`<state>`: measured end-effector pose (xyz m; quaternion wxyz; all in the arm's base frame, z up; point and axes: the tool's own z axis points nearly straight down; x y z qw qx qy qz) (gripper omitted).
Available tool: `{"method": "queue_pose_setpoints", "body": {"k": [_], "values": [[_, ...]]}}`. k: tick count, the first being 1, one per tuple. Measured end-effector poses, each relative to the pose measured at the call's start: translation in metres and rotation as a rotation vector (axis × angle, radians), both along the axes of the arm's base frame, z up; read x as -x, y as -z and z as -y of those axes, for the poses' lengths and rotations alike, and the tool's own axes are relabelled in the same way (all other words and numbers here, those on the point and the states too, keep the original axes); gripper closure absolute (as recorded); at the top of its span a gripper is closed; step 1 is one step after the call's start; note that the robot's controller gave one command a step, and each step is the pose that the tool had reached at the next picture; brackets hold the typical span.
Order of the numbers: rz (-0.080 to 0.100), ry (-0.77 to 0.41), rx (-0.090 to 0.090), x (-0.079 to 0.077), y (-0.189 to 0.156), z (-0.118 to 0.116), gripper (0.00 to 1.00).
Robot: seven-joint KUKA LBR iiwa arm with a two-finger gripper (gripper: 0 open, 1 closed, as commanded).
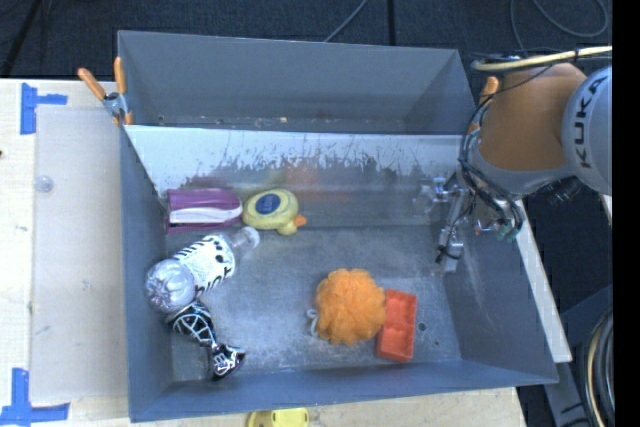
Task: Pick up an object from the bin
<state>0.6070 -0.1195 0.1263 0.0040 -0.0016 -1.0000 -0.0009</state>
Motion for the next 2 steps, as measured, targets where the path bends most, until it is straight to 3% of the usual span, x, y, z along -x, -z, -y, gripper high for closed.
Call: {"method": "queue_pose_setpoints", "body": {"k": [1,2], "values": [[0.007,-0.002,0.001,-0.001,-0.005,0.0,0.0],[0.005,-0.025,0.003,0.017,0.011,-0.041,0.0]]}}
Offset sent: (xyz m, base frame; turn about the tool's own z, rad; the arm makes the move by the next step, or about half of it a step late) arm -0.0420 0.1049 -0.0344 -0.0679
